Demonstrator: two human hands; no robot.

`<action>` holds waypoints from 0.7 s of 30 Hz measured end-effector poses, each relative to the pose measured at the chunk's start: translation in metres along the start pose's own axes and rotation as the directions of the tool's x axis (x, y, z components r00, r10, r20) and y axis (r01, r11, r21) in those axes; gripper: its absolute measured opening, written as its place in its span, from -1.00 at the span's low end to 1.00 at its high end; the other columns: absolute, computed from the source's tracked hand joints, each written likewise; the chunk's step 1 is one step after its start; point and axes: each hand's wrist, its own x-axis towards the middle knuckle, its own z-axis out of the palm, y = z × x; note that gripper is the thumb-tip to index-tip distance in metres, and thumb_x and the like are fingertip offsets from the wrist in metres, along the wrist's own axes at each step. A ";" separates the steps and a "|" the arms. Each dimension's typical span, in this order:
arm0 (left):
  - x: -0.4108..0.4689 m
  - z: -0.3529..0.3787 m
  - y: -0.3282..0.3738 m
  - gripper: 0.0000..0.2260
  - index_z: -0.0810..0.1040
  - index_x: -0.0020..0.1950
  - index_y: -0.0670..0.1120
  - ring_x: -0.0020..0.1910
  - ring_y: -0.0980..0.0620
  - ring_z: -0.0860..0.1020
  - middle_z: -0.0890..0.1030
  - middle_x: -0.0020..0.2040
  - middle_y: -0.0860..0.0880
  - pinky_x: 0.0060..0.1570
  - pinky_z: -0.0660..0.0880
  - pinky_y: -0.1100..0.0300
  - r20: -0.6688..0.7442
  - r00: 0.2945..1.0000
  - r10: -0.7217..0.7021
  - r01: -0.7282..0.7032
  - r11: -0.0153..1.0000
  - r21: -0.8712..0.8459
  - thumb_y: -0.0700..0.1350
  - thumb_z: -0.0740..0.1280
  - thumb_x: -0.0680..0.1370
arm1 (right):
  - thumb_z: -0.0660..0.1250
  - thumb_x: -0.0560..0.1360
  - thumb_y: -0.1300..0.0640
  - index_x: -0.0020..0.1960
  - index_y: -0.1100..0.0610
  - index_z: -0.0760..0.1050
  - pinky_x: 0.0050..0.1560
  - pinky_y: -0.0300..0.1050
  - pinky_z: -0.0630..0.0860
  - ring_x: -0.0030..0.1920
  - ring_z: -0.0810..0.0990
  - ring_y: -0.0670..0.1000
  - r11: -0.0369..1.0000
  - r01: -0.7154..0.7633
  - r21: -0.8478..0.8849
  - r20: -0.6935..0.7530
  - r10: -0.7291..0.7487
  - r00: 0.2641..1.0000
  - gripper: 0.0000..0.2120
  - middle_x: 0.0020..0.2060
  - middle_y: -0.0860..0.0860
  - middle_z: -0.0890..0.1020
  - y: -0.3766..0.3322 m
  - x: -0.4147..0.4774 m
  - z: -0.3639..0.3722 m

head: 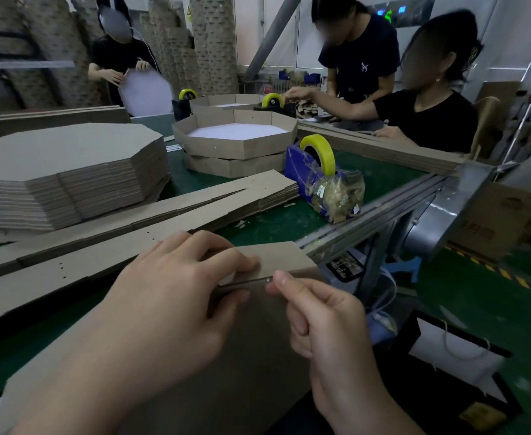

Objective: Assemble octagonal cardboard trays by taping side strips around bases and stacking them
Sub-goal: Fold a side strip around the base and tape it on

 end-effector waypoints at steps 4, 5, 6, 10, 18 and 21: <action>-0.001 0.001 0.000 -0.73 0.63 0.08 0.15 -0.02 -0.02 0.57 0.59 0.02 0.13 -0.14 0.55 0.01 -0.020 1.000 0.004 -0.004 1.000 0.009 0.10 0.31 0.41 | 0.42 0.14 -0.12 -0.34 0.14 0.67 -0.60 -0.30 0.09 -0.62 0.15 -0.13 1.000 -0.021 -0.009 -0.003 0.021 1.000 -0.68 -0.62 -0.04 0.27 0.002 0.001 0.000; -0.001 0.002 -0.001 -0.73 0.63 0.07 0.15 -0.03 -0.02 0.57 0.59 0.02 0.13 -0.15 0.55 0.00 -0.027 1.000 0.010 -0.010 1.000 0.014 0.09 0.32 0.41 | 0.42 0.12 -0.13 -0.34 0.13 0.67 -0.60 -0.30 0.09 -0.62 0.15 -0.13 1.000 -0.026 -0.012 -0.002 0.026 1.000 -0.67 -0.62 -0.04 0.27 0.002 0.001 0.001; -0.001 0.003 -0.001 -0.74 0.62 0.07 0.14 -0.03 -0.03 0.57 0.59 0.02 0.12 -0.15 0.55 0.00 -0.033 0.999 0.018 -0.017 1.000 0.017 0.09 0.32 0.41 | 0.42 0.11 -0.14 -0.35 0.13 0.67 -0.60 -0.29 0.09 -0.63 0.15 -0.13 0.999 -0.034 -0.017 0.000 0.034 0.999 -0.66 -0.62 -0.03 0.27 0.001 0.001 0.001; -0.001 0.000 0.000 -0.77 0.46 0.05 0.15 -0.07 -0.04 0.57 0.58 -0.03 0.12 -0.19 0.49 0.08 -0.034 0.999 0.033 -0.033 0.999 0.011 0.10 0.30 0.41 | 0.42 0.12 -0.13 -0.36 0.12 0.67 -0.61 -0.29 0.08 -0.63 0.15 -0.12 0.996 -0.083 -0.023 0.022 0.084 0.996 -0.69 -0.63 -0.04 0.27 0.001 0.002 -0.001; -0.004 -0.009 -0.002 -0.67 0.49 0.22 0.37 0.01 -0.04 0.54 0.56 0.06 0.06 -0.15 0.54 0.04 0.066 0.997 0.043 -0.046 0.998 0.048 0.12 0.20 0.48 | 0.43 0.15 -0.16 -0.28 0.06 0.70 -0.57 -0.28 0.08 -0.62 0.17 -0.13 0.980 -0.110 -0.164 0.201 0.142 0.969 -0.69 -0.59 -0.05 0.35 -0.005 0.006 -0.014; -0.004 -0.011 -0.003 -0.62 0.46 0.25 0.41 0.06 0.00 0.52 0.52 0.08 0.10 -0.07 0.52 0.07 0.107 0.994 0.006 -0.010 0.999 0.039 0.21 0.07 0.47 | 0.44 0.15 -0.12 -0.25 0.06 0.71 -0.56 -0.28 0.08 -0.62 0.18 -0.14 0.973 -0.100 -0.208 0.260 0.153 0.954 -0.70 -0.59 -0.05 0.35 -0.007 0.006 -0.018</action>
